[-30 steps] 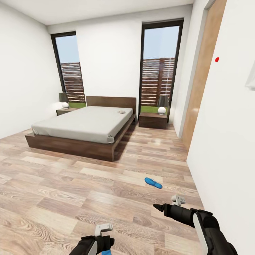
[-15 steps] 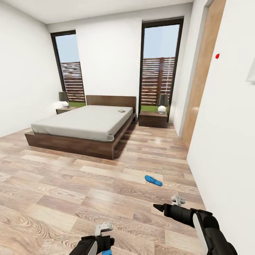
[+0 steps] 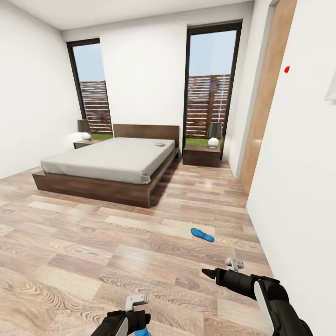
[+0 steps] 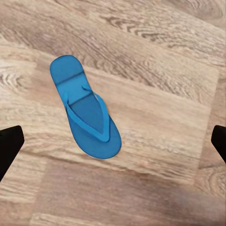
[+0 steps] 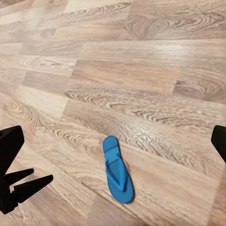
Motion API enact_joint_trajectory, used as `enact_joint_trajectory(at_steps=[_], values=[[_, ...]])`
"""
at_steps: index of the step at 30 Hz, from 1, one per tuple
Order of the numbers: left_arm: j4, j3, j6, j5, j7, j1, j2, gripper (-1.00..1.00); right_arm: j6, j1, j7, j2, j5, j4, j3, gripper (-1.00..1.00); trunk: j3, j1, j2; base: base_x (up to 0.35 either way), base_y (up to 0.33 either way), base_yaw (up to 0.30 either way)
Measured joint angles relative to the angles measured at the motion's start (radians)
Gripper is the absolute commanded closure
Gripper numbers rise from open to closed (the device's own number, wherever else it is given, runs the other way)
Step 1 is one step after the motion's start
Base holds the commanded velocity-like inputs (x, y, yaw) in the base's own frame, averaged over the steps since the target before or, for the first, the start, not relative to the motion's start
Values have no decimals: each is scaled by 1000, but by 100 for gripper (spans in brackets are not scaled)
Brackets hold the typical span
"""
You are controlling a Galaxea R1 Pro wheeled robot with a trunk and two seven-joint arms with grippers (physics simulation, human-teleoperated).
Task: In the bedroom, move the book from the bed onto either nightstand, and place the two sandals side by side next to the bed.
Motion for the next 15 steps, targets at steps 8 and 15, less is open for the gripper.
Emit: enact_joint_trajectory(at_steps=[8, 15], values=[[0, 0, 0, 0, 0, 0, 0, -100, 0, 0, 0, 0, 0, 0, 0, -100, -25, 31, -56, 0, 0, 0], [0, 0, -1, 0, 0, 0, 0, -100, 0, 0, 0, 1, 0, 0, 0, -100, -47, 58, -105, 0, 0, 0]])
